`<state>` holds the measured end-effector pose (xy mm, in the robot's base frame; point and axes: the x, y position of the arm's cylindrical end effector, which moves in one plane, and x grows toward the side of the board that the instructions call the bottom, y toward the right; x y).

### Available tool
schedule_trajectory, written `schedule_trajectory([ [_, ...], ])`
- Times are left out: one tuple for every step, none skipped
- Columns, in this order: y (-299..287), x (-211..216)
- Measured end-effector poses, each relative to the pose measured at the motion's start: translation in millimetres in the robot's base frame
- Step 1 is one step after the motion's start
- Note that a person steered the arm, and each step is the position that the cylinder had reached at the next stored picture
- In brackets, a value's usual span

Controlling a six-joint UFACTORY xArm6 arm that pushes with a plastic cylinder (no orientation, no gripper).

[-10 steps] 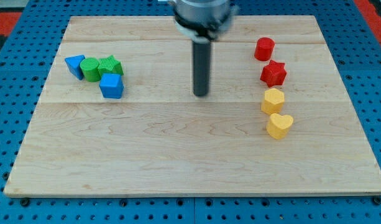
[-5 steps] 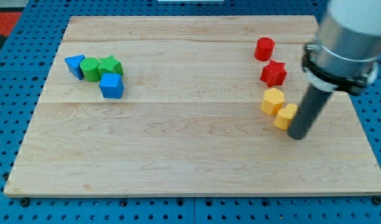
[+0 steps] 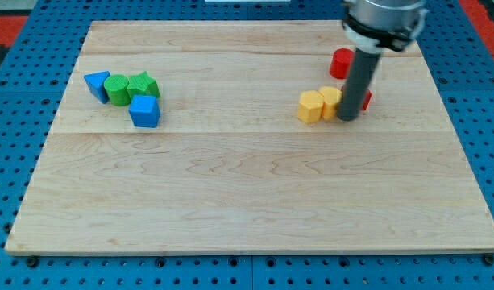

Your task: Push the yellow hexagon into the group of blocks

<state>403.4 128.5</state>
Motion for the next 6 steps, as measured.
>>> schedule_trajectory([
  [-66.4,3.4],
  [-96.0,2.3],
  [-41.2,-9.0],
  [-86.2,-16.7],
  [-154.1,-22.9],
  [-146.2,-42.5],
])
